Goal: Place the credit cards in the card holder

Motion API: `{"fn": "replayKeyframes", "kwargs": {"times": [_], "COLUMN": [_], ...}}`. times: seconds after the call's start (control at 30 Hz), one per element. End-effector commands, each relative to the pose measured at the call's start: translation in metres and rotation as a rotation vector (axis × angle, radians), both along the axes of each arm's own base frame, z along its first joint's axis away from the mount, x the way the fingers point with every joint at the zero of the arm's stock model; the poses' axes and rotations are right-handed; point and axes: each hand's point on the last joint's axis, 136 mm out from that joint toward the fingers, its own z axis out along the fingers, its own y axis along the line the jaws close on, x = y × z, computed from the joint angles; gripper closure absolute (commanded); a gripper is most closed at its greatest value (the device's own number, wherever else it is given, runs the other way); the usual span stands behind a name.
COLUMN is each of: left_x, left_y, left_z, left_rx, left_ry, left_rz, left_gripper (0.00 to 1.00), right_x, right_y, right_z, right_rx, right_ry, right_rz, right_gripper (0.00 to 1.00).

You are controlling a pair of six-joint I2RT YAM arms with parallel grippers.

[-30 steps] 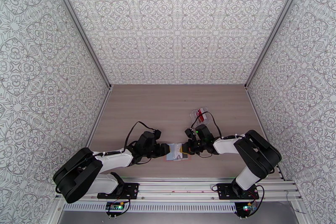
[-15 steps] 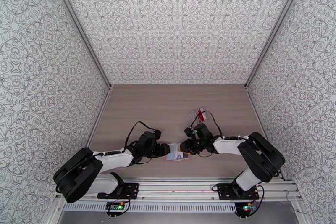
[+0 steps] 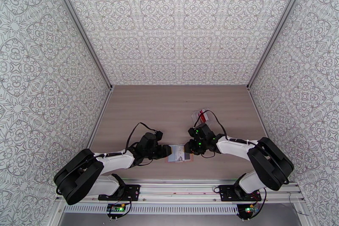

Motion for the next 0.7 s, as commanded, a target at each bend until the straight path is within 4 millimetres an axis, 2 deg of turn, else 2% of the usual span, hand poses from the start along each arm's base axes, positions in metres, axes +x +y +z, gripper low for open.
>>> {"fn": "replayKeyframes", "kwargs": {"times": [0.0,0.67], "left_x": [-0.006,-0.007], "left_y": [0.003,0.004], "left_z": [-0.012,-0.011], "left_rx": [0.052,0.051], "left_ry": [0.026,0.022], "left_rz": [-0.016,-0.016], "left_gripper": [0.48,0.49], "right_x": [0.006,0.002], "right_y": [0.000,0.003], "right_z": [0.004,-0.011], "right_rx": [-0.040,-0.134], "right_ry": [-0.018,-0.004], "right_rz": [-0.014,-0.006], "right_gripper": [0.74,0.74]}}
